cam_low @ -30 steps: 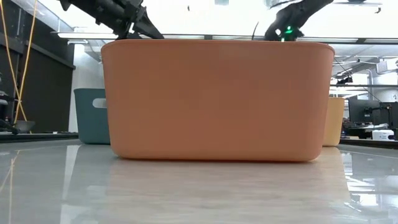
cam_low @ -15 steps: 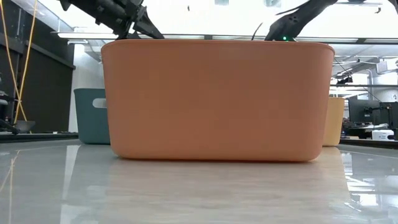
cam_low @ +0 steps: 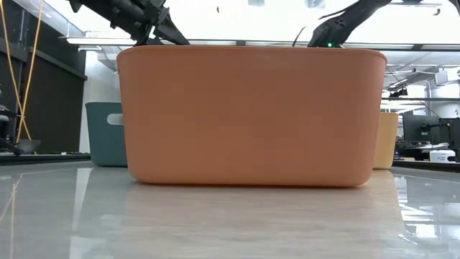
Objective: Sort spices by type
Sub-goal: Put the black seasoning can into the yellow bin, then put the top red seasoning can into the orange bin
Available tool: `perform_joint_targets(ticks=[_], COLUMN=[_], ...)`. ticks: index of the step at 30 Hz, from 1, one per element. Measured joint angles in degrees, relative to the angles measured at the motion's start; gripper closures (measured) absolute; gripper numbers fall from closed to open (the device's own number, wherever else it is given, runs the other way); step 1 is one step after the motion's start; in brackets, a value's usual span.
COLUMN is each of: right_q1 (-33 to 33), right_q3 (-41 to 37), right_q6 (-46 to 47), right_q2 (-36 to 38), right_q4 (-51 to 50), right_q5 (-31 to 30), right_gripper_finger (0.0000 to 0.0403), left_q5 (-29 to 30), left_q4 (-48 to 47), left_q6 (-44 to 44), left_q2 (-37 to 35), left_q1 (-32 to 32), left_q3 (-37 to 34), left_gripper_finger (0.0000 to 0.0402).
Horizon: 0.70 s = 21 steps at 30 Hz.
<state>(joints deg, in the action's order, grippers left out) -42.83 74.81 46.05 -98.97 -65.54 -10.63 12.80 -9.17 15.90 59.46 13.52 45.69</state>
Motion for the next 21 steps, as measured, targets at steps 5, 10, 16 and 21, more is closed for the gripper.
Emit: perform_joint_targets(ticks=[5,10,16,21], right_q1=[0.00,0.00,0.83,2.83], right_q3=[1.76,7.69,15.10,17.49], right_q6=[-5.23,-8.93,-13.21,-22.78], right_q2=[0.01,0.02,0.06,0.08], right_q4=[-2.20,-5.99,-1.58,13.44], right_q5=[0.30,-2.43,-2.49,8.42], right_gripper_finger=[0.0222,0.0221,0.0221,0.0221], left_q5=[0.00,0.00,0.02,0.02], left_q4=[0.00,0.01,0.02,0.02], left_q6=[-0.04,-0.05,0.22,2.06], left_q2=[0.00,0.00,0.00,0.00], left_q1=[0.00,0.00,0.00,0.00], left_q3=[0.00,0.02,0.02,0.02], left_gripper_finger=[0.0157,0.0157,0.0157,0.0157])
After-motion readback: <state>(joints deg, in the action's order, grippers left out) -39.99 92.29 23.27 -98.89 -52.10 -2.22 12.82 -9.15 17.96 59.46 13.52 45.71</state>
